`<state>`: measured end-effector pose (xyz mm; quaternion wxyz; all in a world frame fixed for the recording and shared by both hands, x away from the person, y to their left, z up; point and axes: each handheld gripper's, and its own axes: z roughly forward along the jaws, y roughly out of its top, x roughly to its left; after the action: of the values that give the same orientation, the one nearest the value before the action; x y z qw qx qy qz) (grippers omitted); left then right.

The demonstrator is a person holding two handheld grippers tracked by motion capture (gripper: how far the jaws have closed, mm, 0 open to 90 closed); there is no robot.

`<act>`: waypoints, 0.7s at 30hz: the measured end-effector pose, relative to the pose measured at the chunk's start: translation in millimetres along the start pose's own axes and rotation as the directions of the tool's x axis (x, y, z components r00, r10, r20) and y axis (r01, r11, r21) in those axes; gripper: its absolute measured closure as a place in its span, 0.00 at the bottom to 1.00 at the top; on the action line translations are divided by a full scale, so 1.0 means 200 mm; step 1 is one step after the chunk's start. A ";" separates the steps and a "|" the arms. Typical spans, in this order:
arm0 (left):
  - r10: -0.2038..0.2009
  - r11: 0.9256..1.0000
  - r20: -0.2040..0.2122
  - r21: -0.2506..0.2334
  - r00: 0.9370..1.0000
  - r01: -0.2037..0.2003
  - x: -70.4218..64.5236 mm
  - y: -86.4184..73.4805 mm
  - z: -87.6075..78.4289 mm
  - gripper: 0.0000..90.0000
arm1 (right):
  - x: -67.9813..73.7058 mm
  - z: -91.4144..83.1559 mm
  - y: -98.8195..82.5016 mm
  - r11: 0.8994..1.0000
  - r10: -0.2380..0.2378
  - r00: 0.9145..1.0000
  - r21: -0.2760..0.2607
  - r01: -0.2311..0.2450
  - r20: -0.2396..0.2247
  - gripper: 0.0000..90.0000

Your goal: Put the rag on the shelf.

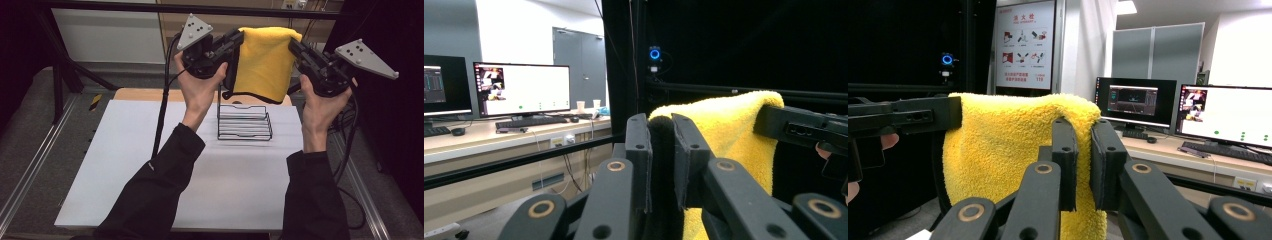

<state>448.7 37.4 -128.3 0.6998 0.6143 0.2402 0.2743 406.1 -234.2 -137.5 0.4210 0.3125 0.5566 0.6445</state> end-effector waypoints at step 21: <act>0.009 1.000 -0.029 0.027 1.000 -0.008 0.14 0.07 0.19 0.88 | -0.13 0.23 0.05 1.000 0.013 1.000 0.016 -0.014 0.019 0.92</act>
<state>494.2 29.5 -109.7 0.6867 0.6205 0.2515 0.2832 457.3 -237.2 -118.2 0.4195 0.3257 0.5556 0.6398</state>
